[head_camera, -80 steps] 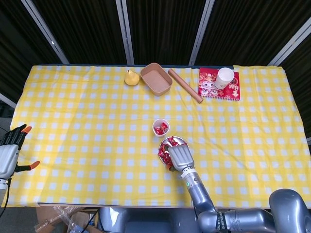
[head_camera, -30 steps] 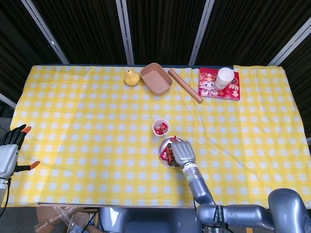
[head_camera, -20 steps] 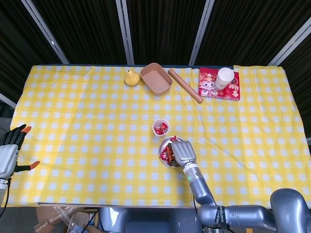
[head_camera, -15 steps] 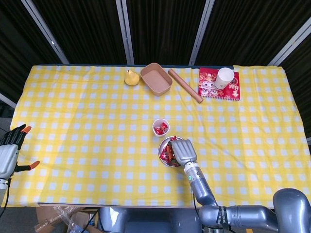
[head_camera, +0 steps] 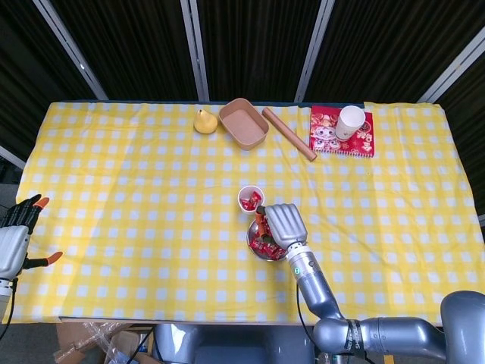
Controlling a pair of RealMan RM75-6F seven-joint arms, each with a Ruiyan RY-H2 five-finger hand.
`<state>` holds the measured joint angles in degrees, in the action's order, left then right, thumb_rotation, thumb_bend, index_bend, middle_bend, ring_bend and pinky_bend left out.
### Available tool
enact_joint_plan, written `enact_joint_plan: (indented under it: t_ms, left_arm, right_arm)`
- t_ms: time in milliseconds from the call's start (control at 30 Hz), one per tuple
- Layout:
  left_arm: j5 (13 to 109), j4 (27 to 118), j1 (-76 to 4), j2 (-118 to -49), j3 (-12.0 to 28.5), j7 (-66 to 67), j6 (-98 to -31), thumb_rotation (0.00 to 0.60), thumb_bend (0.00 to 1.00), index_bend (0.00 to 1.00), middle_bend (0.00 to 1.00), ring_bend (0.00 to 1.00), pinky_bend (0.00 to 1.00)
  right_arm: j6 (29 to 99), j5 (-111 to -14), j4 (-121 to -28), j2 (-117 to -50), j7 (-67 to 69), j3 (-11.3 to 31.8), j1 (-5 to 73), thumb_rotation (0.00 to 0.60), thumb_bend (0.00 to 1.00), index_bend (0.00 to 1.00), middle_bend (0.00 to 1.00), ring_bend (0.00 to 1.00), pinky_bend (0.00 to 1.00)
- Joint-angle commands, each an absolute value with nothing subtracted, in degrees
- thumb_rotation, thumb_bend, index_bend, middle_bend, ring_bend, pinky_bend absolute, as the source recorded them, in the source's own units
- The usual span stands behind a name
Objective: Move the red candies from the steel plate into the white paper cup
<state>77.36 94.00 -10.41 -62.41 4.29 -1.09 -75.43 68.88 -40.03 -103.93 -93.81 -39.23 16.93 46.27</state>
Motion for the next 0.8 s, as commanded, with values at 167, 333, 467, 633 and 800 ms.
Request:
enact_joint_plan:
  t_ms: [167,333,467,633,800]
  left_arm:
    - [77.09,94.09,-10.48,-62.30,4.34,-1.09,-75.20,0.600,0.00,0.05,0.00,0.00,0.00]
    - [76.87,93.96,-10.61,-62.27,4.42,-1.47,-74.83,0.600,0.00,0.05,0.00,0.00,0.00]
    - [77.28,93.66,-10.68,-62.26,4.34,-1.51,-74.89,0.600,0.00,0.05,0.00,0.00,0.00]
    - [77.43,93.36,-10.67,-62.43,4.32,-1.65,-74.98,0.600,0.00,0.05,0.00,0.00,0.00]
    - [77.30,93.43,-10.74,-62.34,4.32,-1.81,-74.76,0.600,0.00,0.05,0.00,0.00,0.00]
  right_arm:
    - [67.26,-36.83,-101.84,-94.56,-40.88,20.21,50.26,0.600,0.59,0.55,0.93,0.94,0.98]
    - [65.65,-35.00,-97.98,-96.29,-41.22,21.62,52.95,0.600,0.59,0.55,0.93,0.94,0.98]
    - [64.08,-34.06,-93.79,-97.72,-40.82,22.14,54.78,0.600,0.59,0.55,0.93,0.94,0.98]
    - [62.44,-32.91,-89.61,-98.83,-39.94,22.08,55.97,0.600,0.59,0.55,0.93,0.94,0.98]
    - [61.60,-32.32,-87.44,-99.33,-39.37,21.52,56.44,0.600,0.59,0.55,0.93,0.94,0.98]
